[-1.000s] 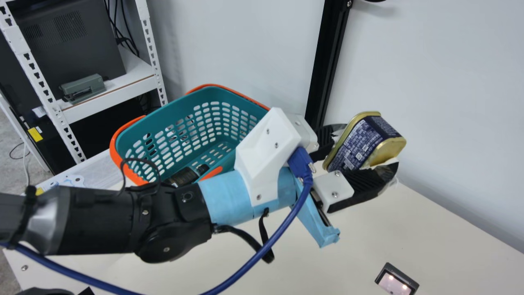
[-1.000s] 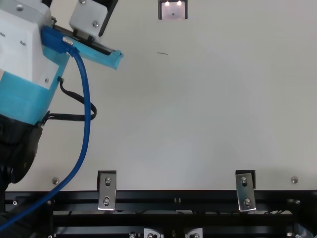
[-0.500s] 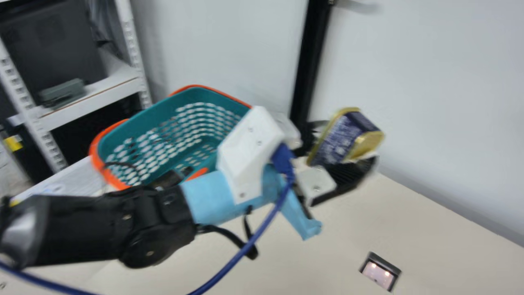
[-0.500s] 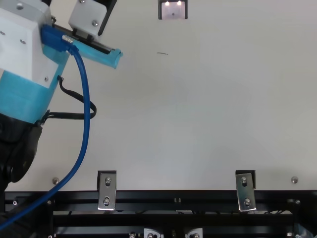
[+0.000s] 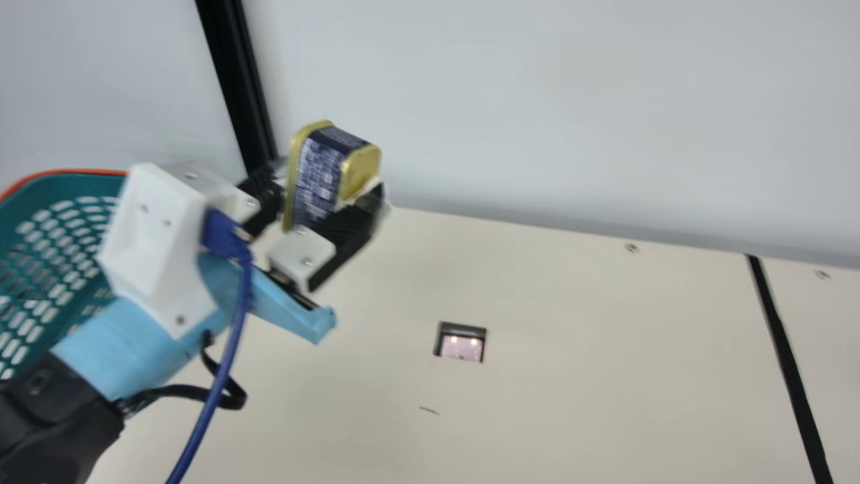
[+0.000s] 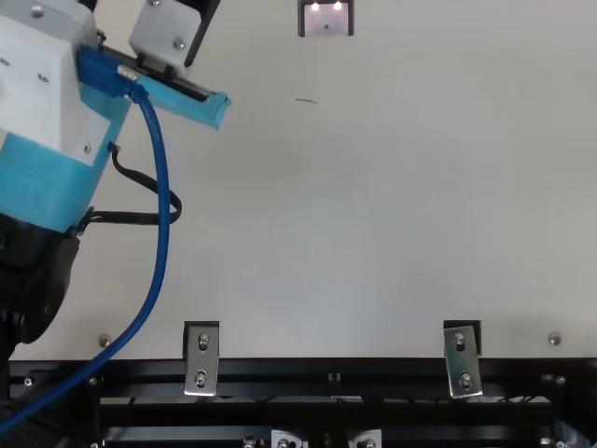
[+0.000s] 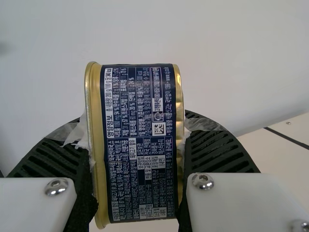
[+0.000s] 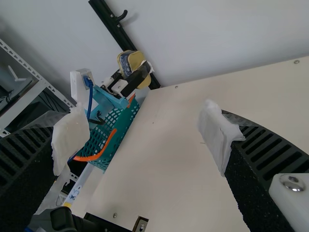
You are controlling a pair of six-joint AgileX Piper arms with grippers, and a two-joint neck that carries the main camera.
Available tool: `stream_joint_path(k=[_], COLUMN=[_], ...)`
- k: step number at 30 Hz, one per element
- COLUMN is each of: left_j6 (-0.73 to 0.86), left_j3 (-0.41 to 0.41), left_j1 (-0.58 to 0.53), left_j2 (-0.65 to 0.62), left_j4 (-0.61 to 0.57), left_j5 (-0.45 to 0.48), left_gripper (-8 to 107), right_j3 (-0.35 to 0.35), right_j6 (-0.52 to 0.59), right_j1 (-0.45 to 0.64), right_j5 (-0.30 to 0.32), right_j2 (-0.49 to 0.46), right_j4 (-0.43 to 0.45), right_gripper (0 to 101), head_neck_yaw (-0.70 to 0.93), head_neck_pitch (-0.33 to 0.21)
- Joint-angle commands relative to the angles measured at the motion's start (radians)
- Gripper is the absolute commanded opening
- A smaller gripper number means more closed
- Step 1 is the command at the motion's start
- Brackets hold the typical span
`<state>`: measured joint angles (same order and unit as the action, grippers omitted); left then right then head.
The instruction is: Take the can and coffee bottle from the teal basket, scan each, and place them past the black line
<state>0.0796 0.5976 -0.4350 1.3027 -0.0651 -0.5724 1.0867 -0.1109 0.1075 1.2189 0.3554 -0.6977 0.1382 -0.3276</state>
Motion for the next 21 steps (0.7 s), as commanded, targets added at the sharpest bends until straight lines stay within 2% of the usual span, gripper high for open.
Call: stream_joint_path(k=[1, 14, 21], left_j6=[0.0, -0.004, 0.04], left_j3=[0.0, 0.0, 0.016], left_j1=[0.0, 0.002, -0.028], left_j2=[0.0, 0.001, 0.114], left_j4=[0.0, 0.004, -0.019], left_j5=[0.0, -0.001, -0.048], left_gripper=[10, 10, 10], right_j3=[0.0, 0.0, 0.0], right_j6=[0.0, 0.0, 0.0], right_j1=[0.0, 0.0, 0.0], right_j5=[0.0, 0.0, 0.0], right_j2=[0.0, 0.0, 0.0], right_j4=[0.0, 0.0, 0.0], right_gripper=[101, 101, 101], head_neck_yaw=[-0.014, -0.014, -0.014], head_neck_pitch=[0.002, 0.002, 0.002])
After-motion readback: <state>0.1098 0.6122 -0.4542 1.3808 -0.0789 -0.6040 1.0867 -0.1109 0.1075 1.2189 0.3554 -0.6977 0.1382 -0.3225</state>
